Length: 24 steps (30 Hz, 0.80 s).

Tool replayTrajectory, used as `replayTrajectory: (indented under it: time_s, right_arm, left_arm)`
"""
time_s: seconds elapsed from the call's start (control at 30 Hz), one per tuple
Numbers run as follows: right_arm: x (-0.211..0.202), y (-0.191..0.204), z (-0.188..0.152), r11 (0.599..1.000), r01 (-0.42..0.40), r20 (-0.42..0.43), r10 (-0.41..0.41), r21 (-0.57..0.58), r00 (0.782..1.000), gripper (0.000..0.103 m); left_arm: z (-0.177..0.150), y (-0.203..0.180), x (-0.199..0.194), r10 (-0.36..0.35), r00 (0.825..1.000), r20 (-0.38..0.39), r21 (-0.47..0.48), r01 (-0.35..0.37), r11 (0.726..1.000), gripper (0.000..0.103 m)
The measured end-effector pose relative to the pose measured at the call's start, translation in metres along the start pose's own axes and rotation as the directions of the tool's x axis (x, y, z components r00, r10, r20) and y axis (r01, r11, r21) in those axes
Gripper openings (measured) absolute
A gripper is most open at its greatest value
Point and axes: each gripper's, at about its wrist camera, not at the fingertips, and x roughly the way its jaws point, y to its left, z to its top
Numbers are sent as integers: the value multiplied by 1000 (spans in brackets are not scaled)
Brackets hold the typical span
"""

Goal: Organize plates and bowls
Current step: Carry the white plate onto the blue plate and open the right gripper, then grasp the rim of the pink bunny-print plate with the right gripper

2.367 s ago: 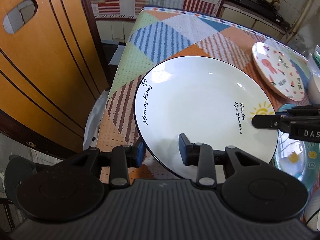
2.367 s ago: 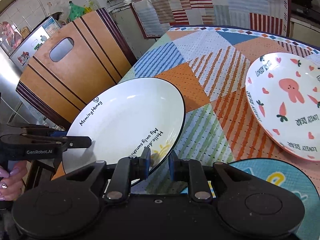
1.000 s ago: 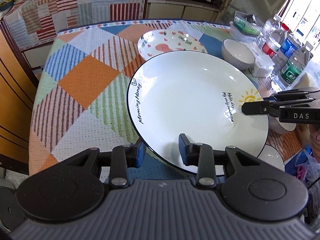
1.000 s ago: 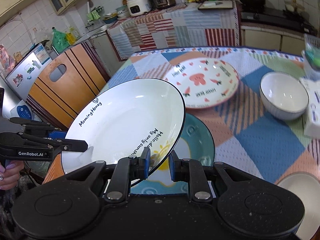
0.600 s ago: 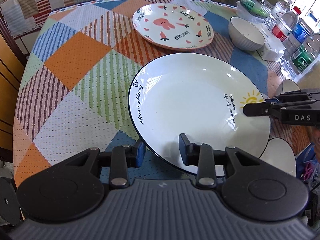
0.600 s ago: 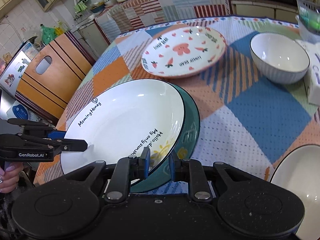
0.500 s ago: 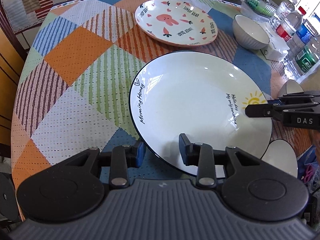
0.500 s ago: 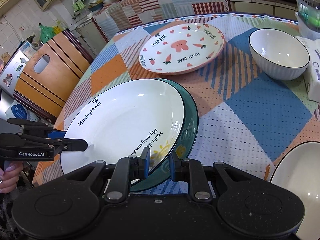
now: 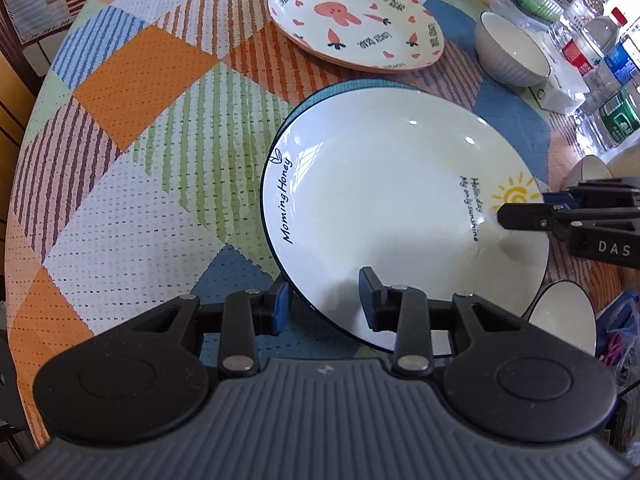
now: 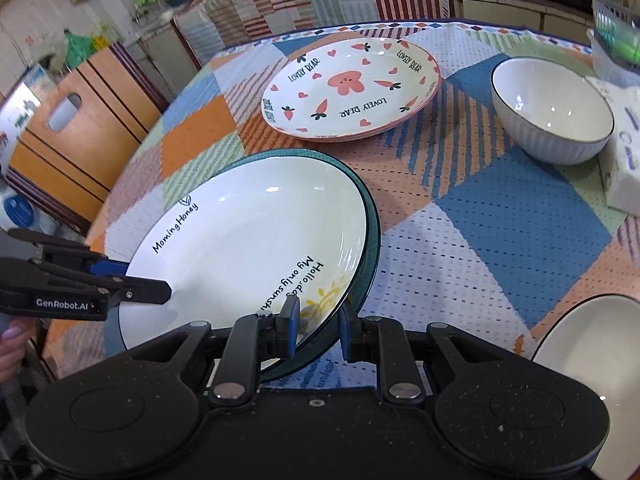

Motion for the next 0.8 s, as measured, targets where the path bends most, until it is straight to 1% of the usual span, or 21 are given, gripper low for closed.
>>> replayTrajectory:
  time_s: [0.03, 0.07, 0.1, 0.13, 0.17, 0.23, 0.3, 0.37, 0.47, 0.6, 0.67, 0.77, 0.8]
  right_arm:
    - [0, 3, 2, 1000, 27, -18, -27, -2, 999, 25]
    - [2, 7, 4, 997, 74, -54, -74, 10, 996, 25]
    - [4, 13, 5, 991, 133, -88, -132, 13, 987, 25]
    - [7, 18, 3, 984, 176, -92, -176, -4, 980, 26]
    - [7, 23, 2, 979, 201, -79, -202, -23, 976, 26]
    - [9, 25, 0, 977, 210, -64, -212, -28, 975, 26]
    - [10, 20, -1, 978, 207, -62, -207, 1, 976, 26]
    - [6, 20, -2, 978, 210, -49, -209, 8, 977, 26]
    - [-9, 24, -5, 979, 203, -16, -202, 6, 979, 26]
    - [-35, 26, -3, 981, 187, 26, -189, 47, 982, 30]
    - [-49, 29, -1, 981, 187, 47, -189, 53, 981, 38]
    - [-67, 38, 5, 977, 208, 53, -211, 55, 976, 44]
    - [-73, 42, 6, 974, 219, 49, -222, 56, 974, 45]
  left_arm:
    - [0, -2, 2, 13, 1000, -8, 17, -13, 1000, 32]
    - [-1, -5, 1, 20, 1000, 2, 32, -20, 999, 32]
    - [0, -9, 0, 34, 999, 10, 47, -34, 998, 33]
    - [0, -11, 1, 54, 999, 3, 60, -54, 997, 32]
    - [1, -12, 2, 71, 997, 2, 64, -71, 995, 32]
    - [1, -11, 2, 66, 998, 5, 63, -66, 996, 32]
    - [3, -8, -1, 40, 999, -17, 45, -39, 998, 32]
    - [5, -8, -7, 40, 999, -27, 52, -38, 998, 32]
    - [9, -6, -24, 36, 999, -15, 59, -35, 998, 32]
    - [17, 1, -53, 20, 1000, 16, 52, -20, 998, 34]
    - [22, 3, -67, 28, 999, 34, 67, -30, 997, 34]
    - [29, 6, -89, 44, 997, 62, 92, -50, 995, 35]
    - [33, 7, -96, 46, 996, 73, 92, -52, 994, 36]
